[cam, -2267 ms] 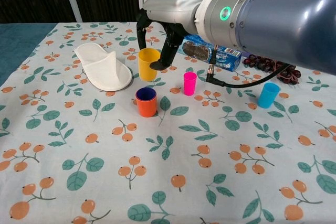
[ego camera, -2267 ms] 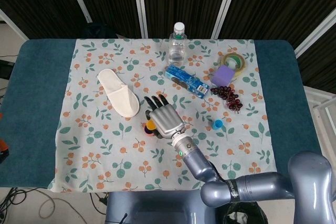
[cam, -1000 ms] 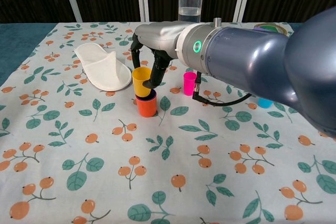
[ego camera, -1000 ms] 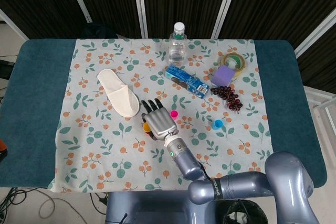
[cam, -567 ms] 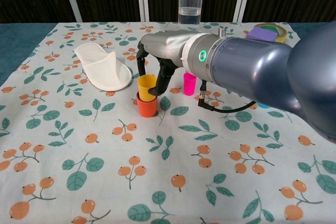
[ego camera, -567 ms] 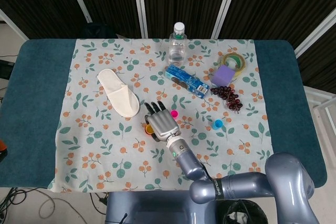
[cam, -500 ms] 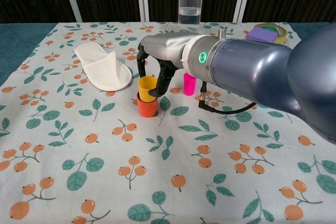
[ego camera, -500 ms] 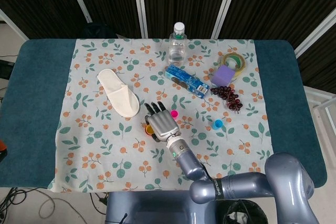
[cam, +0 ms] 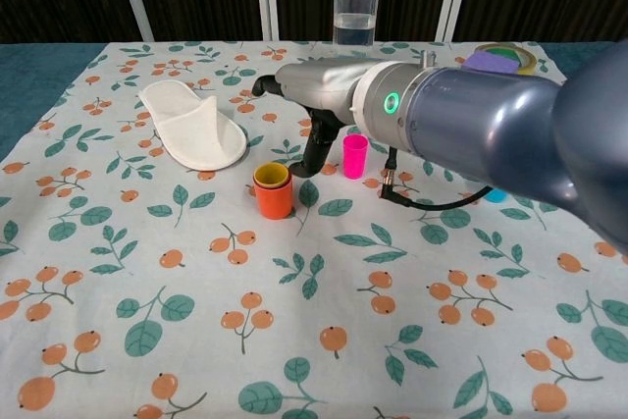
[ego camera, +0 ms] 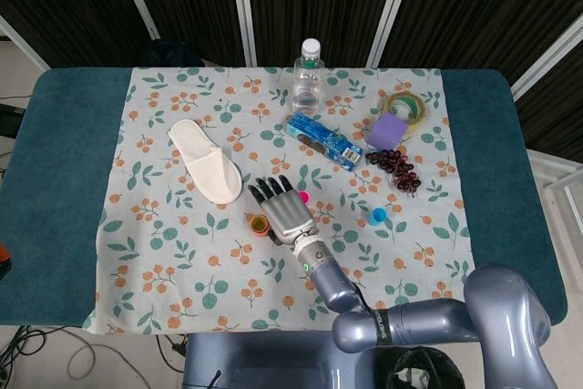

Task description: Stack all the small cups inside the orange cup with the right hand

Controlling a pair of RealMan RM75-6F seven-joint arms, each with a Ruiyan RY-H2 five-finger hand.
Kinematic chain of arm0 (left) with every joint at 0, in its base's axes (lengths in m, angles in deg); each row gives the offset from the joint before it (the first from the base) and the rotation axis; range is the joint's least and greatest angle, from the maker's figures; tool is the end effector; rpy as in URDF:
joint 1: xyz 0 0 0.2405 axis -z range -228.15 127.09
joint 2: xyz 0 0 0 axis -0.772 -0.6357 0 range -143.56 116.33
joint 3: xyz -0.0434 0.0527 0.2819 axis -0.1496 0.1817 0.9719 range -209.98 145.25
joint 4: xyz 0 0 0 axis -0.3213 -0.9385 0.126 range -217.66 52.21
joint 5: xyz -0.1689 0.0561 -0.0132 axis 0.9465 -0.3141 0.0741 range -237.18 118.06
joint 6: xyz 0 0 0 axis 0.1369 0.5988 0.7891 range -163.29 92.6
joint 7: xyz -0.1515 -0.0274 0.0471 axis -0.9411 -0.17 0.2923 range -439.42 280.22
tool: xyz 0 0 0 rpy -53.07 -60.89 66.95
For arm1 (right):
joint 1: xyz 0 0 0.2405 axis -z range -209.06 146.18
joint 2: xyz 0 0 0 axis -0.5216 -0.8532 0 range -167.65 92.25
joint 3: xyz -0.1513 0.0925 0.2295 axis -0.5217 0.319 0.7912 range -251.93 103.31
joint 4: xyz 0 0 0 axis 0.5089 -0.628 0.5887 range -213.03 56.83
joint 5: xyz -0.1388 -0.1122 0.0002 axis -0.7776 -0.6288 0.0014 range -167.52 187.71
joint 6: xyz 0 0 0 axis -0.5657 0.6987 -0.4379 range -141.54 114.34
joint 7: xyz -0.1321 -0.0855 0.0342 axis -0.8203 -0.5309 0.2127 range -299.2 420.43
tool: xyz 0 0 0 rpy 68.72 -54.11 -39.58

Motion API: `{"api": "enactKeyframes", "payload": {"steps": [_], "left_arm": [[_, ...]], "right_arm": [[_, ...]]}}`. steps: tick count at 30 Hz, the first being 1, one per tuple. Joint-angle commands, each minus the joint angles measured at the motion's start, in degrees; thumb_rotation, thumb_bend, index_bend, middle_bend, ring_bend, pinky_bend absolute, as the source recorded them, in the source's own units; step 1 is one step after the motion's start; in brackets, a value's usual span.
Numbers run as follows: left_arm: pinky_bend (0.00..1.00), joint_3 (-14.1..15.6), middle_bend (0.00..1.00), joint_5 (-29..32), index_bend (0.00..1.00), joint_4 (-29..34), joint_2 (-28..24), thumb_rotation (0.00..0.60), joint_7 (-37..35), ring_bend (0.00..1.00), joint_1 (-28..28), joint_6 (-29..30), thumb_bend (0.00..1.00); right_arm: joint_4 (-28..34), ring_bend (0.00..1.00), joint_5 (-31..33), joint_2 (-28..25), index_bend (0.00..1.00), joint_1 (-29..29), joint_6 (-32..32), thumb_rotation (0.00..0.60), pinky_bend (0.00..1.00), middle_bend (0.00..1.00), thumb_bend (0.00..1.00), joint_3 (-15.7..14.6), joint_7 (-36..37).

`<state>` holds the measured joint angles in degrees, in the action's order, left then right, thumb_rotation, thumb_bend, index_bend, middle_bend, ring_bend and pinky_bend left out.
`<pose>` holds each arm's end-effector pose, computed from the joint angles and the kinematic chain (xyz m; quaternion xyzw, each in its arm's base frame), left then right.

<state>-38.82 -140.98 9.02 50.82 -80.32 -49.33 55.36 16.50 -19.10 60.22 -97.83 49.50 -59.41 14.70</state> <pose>-0.3429 0.1854 0.2311 -0.5225 -0.3756 -0.4061 0.6488 -0.0203 -0.3827 -0.0455 0.7787 -0.3672 0.3320 0.3854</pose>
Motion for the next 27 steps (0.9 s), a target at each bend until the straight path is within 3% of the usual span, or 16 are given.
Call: {"api": "enactKeyframes", "payload": {"steps": [1,7,13,20,27], "left_arm": [[0.00,-0.01,0.00,0.05,0.12,0.06,-0.07,0.600,-0.12,0.00,-0.07,0.06,0.73],[0.00,-0.20,0.00,0.56,0.12,0.17,-0.14,0.600,-0.34,0.00,-0.16,0.00,0.73],[0.00,-0.24,0.00,0.51,0.12,0.37,0.26,0.600,0.84,0.00,0.01,0.06,0.73],[0.00,-0.15,0.00,0.32,0.12,0.53,0.63,0.600,1.66,0.00,0.10,0.09,0.73],[0.00,-0.16,0.00,0.40,0.12,0.44,0.65,0.600,1.48,0.00,0.04,0.10,0.73]], "right_arm": [[1.68,0.00,0.09,-3.02,0.00,1.44,1.52,0.600,0.07,0.00,0.42,-0.22,-0.05],[6.44,0.00,2.71,-10.72,0.00,4.79,2.65,0.600,0.07,0.00,0.42,-1.97,-0.46],[11.83,0.00,-2.52,-20.16,0.00,11.41,3.62,0.600,0.07,0.00,0.42,-7.65,3.00],[13.40,0.00,-8.93,-23.32,0.00,15.92,3.62,0.600,0.06,0.00,0.42,-11.94,6.38],[9.97,0.00,-8.87,-21.92,0.00,17.88,1.70,0.600,0.06,0.00,0.42,-13.14,8.36]]}}
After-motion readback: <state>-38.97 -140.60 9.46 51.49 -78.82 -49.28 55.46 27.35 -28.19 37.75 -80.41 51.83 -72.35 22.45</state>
